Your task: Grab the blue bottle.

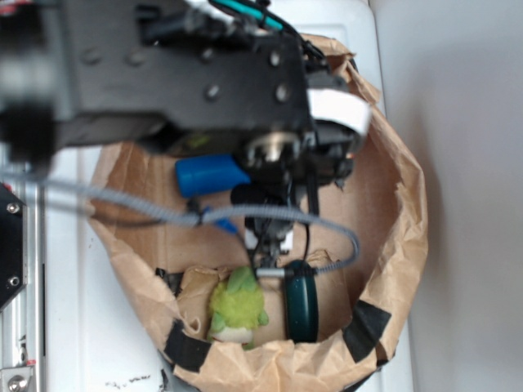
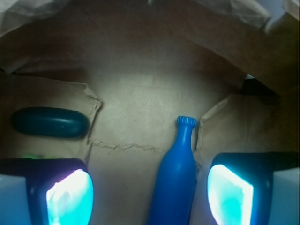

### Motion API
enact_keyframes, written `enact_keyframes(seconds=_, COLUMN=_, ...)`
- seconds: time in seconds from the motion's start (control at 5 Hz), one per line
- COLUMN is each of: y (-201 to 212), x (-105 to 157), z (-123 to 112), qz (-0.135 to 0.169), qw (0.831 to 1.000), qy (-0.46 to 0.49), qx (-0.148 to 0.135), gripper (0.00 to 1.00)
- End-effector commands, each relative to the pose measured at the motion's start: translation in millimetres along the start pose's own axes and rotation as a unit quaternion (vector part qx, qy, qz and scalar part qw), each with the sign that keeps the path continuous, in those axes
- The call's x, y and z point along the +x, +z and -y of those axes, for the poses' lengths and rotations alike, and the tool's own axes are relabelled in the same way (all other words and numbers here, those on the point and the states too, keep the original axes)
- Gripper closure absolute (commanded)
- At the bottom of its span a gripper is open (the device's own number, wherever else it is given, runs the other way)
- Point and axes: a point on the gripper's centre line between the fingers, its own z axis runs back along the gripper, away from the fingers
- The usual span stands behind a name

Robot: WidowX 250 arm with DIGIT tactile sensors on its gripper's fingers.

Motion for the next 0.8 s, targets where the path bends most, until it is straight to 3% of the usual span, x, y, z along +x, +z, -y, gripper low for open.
enact_keyframes(seconds=0.0, y=-39.1, x=-8.3, z=7.3, qz=-0.034, qw=0.998, qy=-0.038, qx=-0.029, gripper=0.0)
enact_keyframes(seconds=0.2, y=-53.3, x=-2.0, z=4.1, qz=-0.04, qw=0.997, qy=-0.061, qx=-0.001, gripper=0.0)
enact_keyframes(seconds=0.4, y=-63.5, x=-6.3, z=13.1, qz=-0.057, qw=0.989, qy=-0.125, qx=0.054, gripper=0.0)
enact_keyframes(seconds=0.6, y=-58.8, x=-6.1, z=9.7, qz=-0.051, qw=0.988, qy=-0.131, qx=0.06, gripper=1.0)
